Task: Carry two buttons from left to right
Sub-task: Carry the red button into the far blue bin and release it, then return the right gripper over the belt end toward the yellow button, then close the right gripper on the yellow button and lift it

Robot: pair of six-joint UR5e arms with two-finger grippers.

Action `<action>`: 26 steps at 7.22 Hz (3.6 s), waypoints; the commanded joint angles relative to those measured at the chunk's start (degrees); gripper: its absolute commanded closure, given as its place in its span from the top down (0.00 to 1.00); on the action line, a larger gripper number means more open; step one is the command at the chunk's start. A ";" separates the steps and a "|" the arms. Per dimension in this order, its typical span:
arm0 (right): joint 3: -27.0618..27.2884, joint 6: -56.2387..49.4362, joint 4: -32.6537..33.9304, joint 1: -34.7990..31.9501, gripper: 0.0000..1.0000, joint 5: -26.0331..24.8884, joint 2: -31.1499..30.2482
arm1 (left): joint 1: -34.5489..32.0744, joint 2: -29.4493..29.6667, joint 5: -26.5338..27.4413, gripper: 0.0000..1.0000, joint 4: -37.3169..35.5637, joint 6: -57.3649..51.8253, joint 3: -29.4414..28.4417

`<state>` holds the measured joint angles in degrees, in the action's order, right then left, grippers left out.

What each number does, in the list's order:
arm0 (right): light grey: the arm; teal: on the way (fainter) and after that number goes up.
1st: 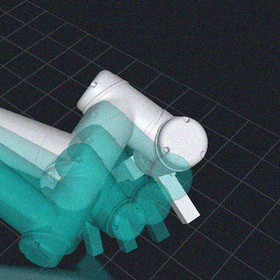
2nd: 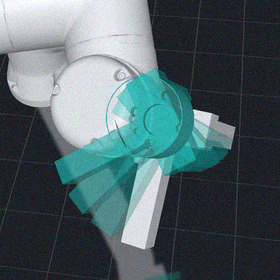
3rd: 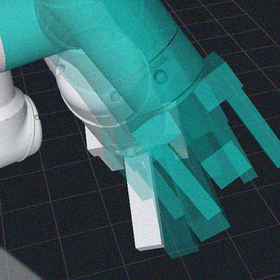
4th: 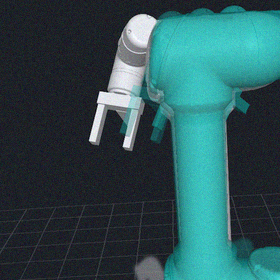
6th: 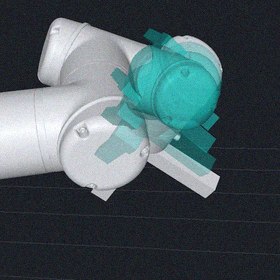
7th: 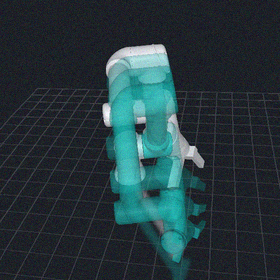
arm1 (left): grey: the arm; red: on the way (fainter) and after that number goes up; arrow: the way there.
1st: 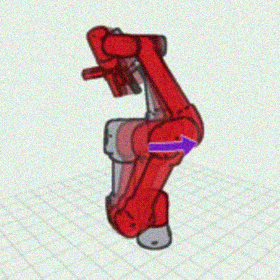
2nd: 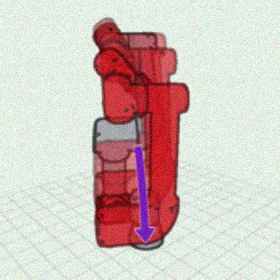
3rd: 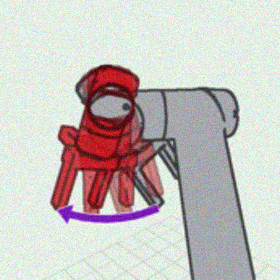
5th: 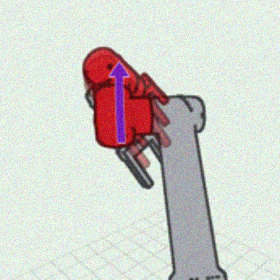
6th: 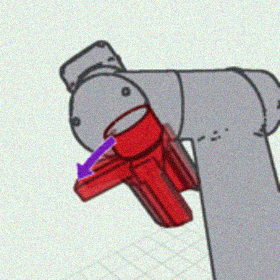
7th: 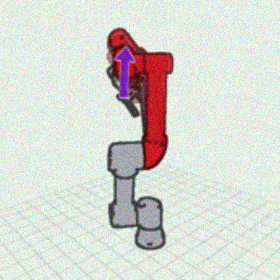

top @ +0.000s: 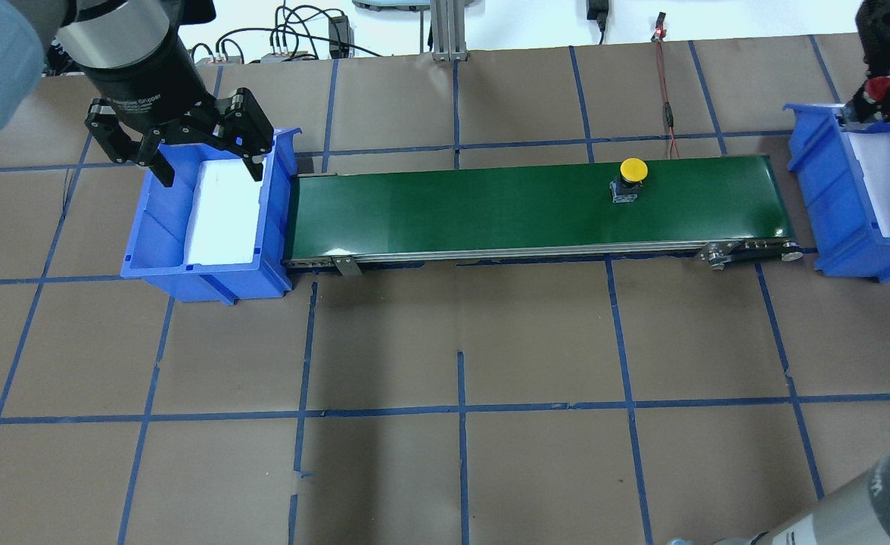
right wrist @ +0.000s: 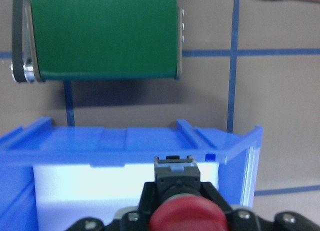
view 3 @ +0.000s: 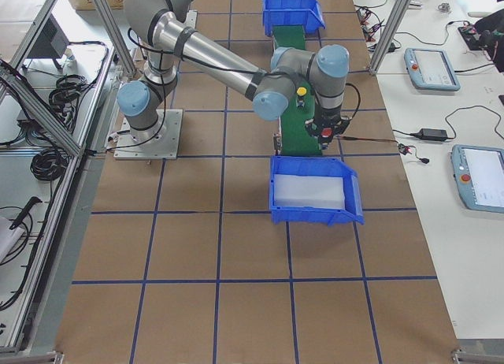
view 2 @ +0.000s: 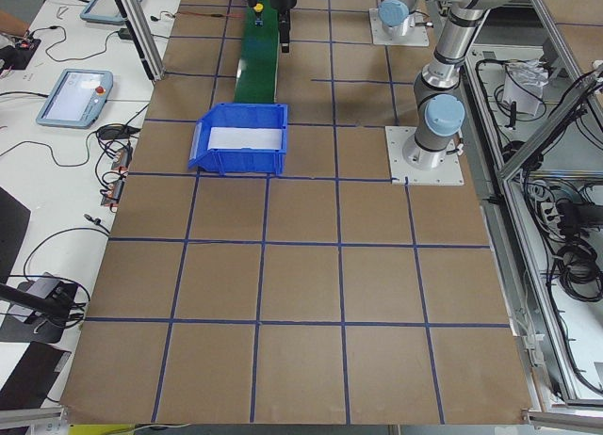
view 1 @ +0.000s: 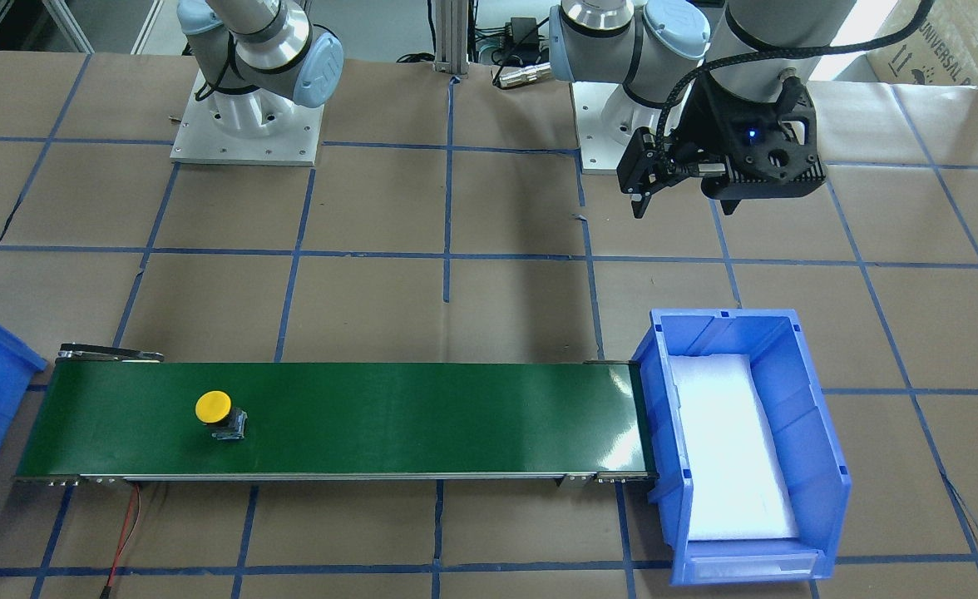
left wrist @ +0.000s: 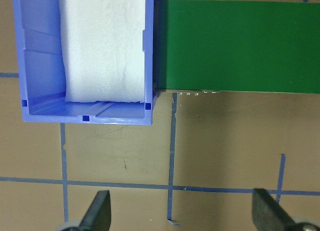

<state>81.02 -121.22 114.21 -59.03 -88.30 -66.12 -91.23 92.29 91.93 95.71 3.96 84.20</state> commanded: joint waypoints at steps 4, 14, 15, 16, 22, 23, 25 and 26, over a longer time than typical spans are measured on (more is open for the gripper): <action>-0.17 -8.59 5.15 7.00 0.31 2.79 11.62 | 0.00 0.00 0.00 1.00 0.00 0.00 0.00; 2.01 13.09 -8.40 -9.93 1.00 3.58 1.69 | 0.00 0.00 0.00 1.00 0.00 0.00 0.00; 4.99 13.03 -7.26 -11.18 1.00 3.66 1.52 | 0.00 0.00 0.00 1.00 0.00 0.00 0.00; 7.63 13.03 -4.55 -11.37 1.00 6.01 0.47 | 0.00 0.00 0.00 1.00 0.00 0.00 0.00; 10.47 13.12 1.54 -16.29 0.91 7.01 0.28 | 0.00 0.00 0.00 1.00 0.00 0.09 0.00; 10.47 13.20 1.28 -16.29 0.91 6.92 0.37 | 0.00 0.00 0.00 1.00 0.00 0.00 0.00; 10.56 13.03 0.93 -16.29 0.91 6.22 0.72 | 0.00 0.00 0.00 1.00 0.00 0.00 0.00; 10.91 12.68 0.93 -16.29 0.85 5.95 0.81 | 0.00 0.00 0.00 1.00 0.00 0.09 0.00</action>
<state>91.64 -108.22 115.21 -75.31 -81.93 -65.44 -91.23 92.29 91.93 95.71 4.00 84.20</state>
